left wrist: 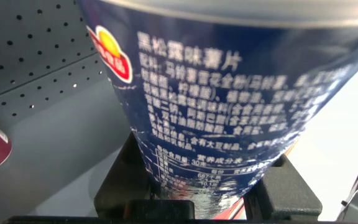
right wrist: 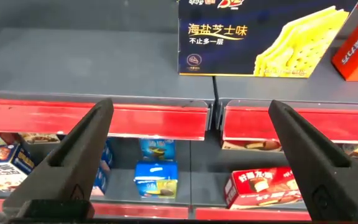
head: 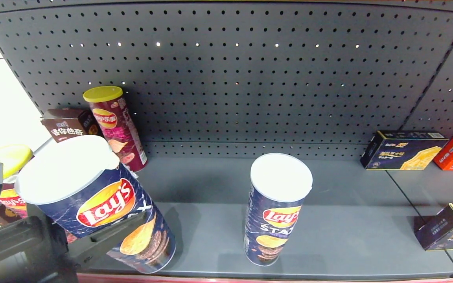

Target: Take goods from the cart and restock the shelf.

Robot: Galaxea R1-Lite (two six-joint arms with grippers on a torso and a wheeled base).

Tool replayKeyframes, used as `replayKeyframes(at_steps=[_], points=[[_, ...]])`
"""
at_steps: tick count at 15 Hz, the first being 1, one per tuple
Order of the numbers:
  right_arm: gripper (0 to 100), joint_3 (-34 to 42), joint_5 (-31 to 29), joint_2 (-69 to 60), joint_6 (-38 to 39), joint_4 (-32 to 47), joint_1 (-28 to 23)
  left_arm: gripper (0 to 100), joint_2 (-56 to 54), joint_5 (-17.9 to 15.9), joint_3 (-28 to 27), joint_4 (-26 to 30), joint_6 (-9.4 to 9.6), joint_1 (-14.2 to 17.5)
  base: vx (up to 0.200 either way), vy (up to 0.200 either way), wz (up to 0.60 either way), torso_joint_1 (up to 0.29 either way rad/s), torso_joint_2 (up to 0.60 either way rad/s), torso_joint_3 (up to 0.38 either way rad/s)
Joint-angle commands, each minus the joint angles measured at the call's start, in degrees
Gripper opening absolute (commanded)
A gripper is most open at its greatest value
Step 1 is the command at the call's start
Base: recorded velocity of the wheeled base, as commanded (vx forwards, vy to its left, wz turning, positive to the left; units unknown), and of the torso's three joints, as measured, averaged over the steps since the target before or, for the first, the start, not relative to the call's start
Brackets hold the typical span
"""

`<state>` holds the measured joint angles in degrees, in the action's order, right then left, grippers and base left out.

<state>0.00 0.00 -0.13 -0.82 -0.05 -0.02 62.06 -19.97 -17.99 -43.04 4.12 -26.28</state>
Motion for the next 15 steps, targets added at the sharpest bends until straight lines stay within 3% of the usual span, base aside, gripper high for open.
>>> replayKeyframes(at_steps=[1, 5, 7, 10, 13, 15], points=[[100, 0.0, 0.0, 0.1, 0.0, 0.0, 0.0, 0, -0.1, -0.1, -0.6, 0.0, 0.01, -0.3, 0.0, 0.0, 0.0, 0.0, 0.0, 0.0], [100, 0.0, 0.0, 0.1, 0.0, 0.0, 0.0, 0, 0.5, -0.1, -7.1, 3.0, 0.01, -0.3, 0.0, 0.0, 0.0, 0.0, 0.0, 0.0], [100, 0.0, 0.0, 0.1, 0.0, 0.0, 0.0, 0, 0.2, -0.5, -12.8, 10.9, -0.08, -1.3, 0.0, 0.0, 0.0, 0.0, 0.0, 0.0], [100, 0.0, 0.0, 0.1, 0.0, 0.0, 0.0, 0, -0.6, -3.8, -22.6, 27.2, -0.08, -1.4, 0.0, 0.0, 0.0, 0.0, 0.0, 0.0], [100, 0.0, 0.0, 0.1, 0.0, 0.0, 0.0, 0, 0.5, -6.7, -26.2, 29.2, -0.08, -2.6, 0.0, 0.0, 0.0, 0.0, 0.0, 0.0], [100, 0.0, 0.0, 0.1, 0.0, 0.0, 0.0, 0, 1.7, -6.8, -27.0, 29.4, -0.25, -2.6, 0.0, 0.0, 0.0, 0.0, 0.0, 0.0]])
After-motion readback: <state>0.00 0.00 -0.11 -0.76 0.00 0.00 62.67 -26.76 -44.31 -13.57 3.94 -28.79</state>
